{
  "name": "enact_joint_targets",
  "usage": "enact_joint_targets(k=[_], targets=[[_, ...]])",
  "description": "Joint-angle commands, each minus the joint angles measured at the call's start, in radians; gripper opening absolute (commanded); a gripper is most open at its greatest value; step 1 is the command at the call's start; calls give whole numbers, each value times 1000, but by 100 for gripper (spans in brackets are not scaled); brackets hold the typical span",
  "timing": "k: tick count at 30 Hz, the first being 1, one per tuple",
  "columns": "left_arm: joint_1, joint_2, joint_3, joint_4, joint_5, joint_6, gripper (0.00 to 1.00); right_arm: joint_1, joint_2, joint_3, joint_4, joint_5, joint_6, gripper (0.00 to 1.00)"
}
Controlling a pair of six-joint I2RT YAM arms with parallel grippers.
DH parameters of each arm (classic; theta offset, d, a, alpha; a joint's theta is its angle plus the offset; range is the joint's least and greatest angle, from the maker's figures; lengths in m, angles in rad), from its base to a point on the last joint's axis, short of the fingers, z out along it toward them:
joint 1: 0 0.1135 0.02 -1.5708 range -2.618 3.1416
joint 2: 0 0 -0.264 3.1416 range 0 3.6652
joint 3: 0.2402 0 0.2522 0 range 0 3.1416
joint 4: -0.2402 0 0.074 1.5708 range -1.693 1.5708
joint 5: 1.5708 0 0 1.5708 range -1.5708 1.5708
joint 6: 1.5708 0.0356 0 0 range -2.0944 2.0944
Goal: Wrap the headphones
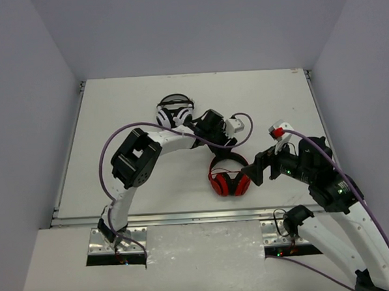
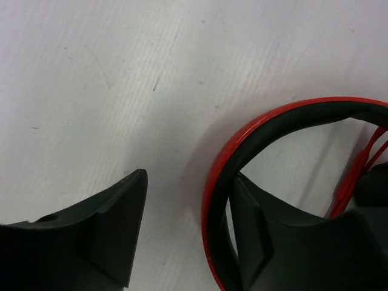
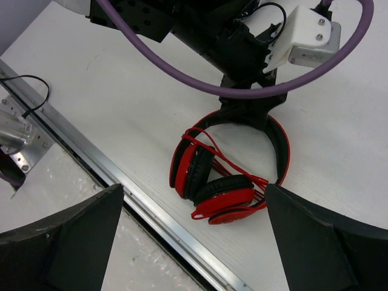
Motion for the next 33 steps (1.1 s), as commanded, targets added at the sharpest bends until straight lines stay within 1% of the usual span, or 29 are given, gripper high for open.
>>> enact_joint_targets(k=[1,5,6,8,9,10,11,12,13,14,15,16,17,18,19,20,21,22,23,25,26,28,29,30,31,32,33], targets=[[12,-126,18,92,-142,-87,100,5,-17,20,14,-2,12,99],[29,-243,-4,129,-257,-182,100,5,-30,49,-26,59,18,99],[40,-297,-17,139,-292,-231,100,5,-37,53,-35,79,23,99],[46,-361,-42,139,-433,-275,100,5,-69,63,-54,183,46,99],[45,-431,-80,138,-511,-358,100,5,-78,64,-65,225,50,99],[46,-467,-100,124,-670,-395,100,6,-98,69,-87,313,54,99],[45,-507,-119,65,-757,-485,100,5,-104,69,-103,370,69,99],[46,-579,-158,14,-957,-554,100,5,-107,72,-133,410,72,99],[48,-616,-177,-46,-1045,-622,100,6,-112,75,-149,439,72,99],[49,-654,-201,-183,-1122,-777,100,5,-112,80,-166,501,81,99],[48,-738,-229,-260,-1250,-862,100,5,-113,84,-180,530,90,99],[48,-780,-290,-325,-1291,-924,100,5,-116,84,-198,555,95,99],[48,-826,-330,-416,-1319,-1023,100,5,-130,80,-206,573,84,99],[49,-910,-371,-452,-1365,-1053,100,5,-139,61,-207,575,77,99],[49,-949,-410,-488,-1389,-1072,100,5,-150,52,-200,578,67,99],[49,-1020,-466,-587,-1412,-1152,100,5,-174,43,-200,584,60,99],[49,-1056,-488,-642,-1458,-1193,100,5,-185,26,-197,581,54,99],[49,-1088,-519,-701,-1463,-1208,100,5,-204,17,-187,578,44,99],[49,-1157,-531,-700,-1463,-1176,100,5,-211,11,-184,581,44,99],[51,-1220,-551,-686,-1443,-1095,100,5,-219,-9,-174,589,43,99],[49,-1278,-565,-678,-1437,-1028,100,5,-221,-12,-175,598,46,99],[49,-1335,-576,-672,-1437,-974,100,5,-219,-29,-181,598,52,99],[49,-1366,-587,-631,-1446,-919,100,5,-219,-35,-181,596,58,99],[49,-1435,-640,-588,-1471,-883,100,5,-218,-45,-181,595,66,99],[49,-1470,-672,-541,-1469,-847,100,5,-216,-45,-186,589,78,99],[49,-1507,-694,-478,-1456,-816,100,5,-216,-45,-186,579,78,99],[49,-1568,-729,-458,-1408,-813,100,5,-218,-46,-186,573,78,99]])
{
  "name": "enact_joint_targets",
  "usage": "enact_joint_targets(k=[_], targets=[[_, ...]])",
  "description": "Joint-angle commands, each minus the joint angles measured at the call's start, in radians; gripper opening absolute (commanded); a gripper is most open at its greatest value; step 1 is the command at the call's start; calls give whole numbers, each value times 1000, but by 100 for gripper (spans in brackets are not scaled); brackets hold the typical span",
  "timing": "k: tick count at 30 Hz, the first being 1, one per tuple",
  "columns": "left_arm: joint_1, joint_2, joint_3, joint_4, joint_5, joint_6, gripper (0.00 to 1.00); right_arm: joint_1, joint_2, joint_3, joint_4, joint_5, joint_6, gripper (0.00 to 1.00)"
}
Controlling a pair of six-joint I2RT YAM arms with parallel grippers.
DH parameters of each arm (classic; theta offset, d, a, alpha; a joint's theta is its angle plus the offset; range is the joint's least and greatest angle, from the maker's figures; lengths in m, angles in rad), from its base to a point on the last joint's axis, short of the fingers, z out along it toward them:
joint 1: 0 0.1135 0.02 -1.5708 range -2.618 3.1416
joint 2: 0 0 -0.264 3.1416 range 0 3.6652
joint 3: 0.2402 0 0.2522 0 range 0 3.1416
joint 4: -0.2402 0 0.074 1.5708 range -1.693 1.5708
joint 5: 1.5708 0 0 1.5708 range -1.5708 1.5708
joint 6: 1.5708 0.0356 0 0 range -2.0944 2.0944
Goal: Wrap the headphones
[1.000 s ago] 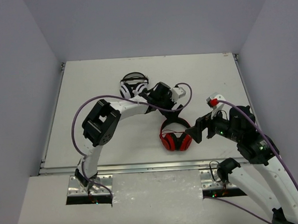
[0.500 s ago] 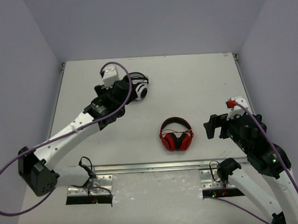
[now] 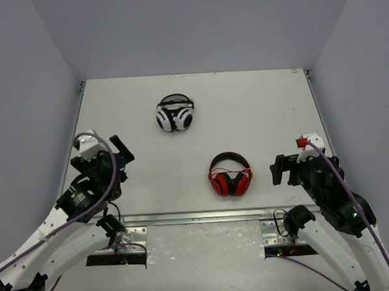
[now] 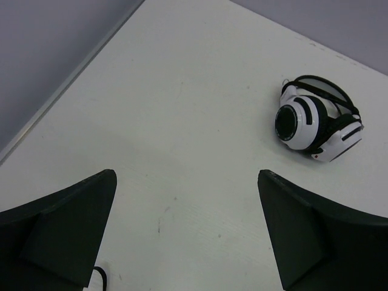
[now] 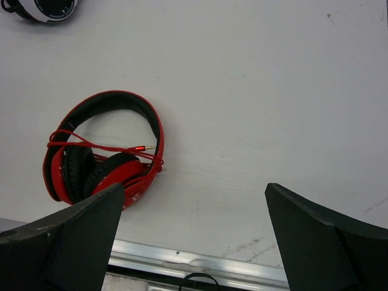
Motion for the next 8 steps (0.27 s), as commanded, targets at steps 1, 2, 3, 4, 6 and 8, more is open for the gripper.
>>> enact_joint_targets(k=[1,2,3,4,6,8], targets=[[4,-126,-81,138,29,114,100,2,4,-6,20,11,21,99],[7,-162,-93,170,46,128,100,2,4,-7,23,14,26,99],[10,-169,-99,169,54,129,100,2,5,-7,22,14,26,99],[10,-171,-96,160,43,126,100,2,7,-7,22,14,29,99],[10,-156,-92,123,23,103,100,2,8,-7,19,20,34,99],[10,-137,-92,110,32,93,100,2,17,-6,16,20,34,99]])
